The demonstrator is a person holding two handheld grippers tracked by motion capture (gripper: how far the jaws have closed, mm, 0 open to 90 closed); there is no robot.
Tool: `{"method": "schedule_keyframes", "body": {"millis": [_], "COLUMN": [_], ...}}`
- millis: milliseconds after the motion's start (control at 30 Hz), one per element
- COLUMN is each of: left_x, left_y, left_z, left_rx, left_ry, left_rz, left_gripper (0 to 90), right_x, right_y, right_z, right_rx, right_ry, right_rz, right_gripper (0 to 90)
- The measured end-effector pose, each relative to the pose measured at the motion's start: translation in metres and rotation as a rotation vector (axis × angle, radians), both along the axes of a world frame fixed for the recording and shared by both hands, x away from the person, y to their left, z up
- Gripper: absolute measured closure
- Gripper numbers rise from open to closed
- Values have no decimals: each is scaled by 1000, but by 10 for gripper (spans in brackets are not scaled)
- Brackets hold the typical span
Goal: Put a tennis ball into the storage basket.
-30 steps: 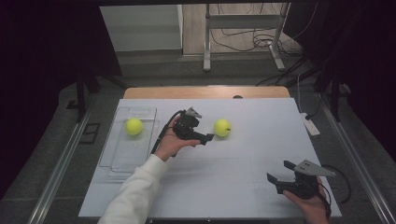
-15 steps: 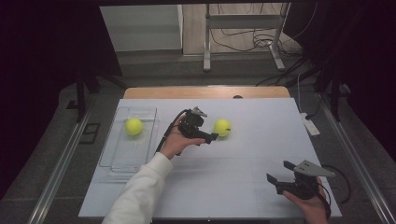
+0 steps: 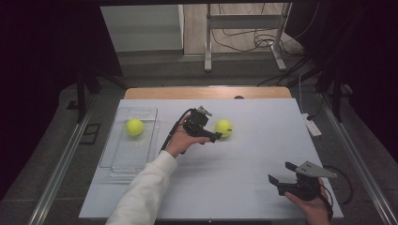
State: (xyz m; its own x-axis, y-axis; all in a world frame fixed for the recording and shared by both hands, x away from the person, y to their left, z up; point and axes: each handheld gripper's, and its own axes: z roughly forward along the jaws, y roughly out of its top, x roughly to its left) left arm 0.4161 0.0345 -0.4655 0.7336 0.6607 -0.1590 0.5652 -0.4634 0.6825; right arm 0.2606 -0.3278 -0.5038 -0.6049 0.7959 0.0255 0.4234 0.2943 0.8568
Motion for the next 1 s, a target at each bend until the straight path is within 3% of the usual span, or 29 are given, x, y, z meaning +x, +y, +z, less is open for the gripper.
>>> {"method": "schedule_keyframes", "body": {"millis": [1000], "left_x": [17], "left_y": [-19], "left_z": [-10], "left_rx": [16], "left_ry": [25], "left_rz": [0], "left_gripper": [148], "right_x": [-2], "right_y": [-2], "right_z": [0], "right_rx": [3], "right_ry": [1], "right_rz": [-3], "right_gripper": [141]}}
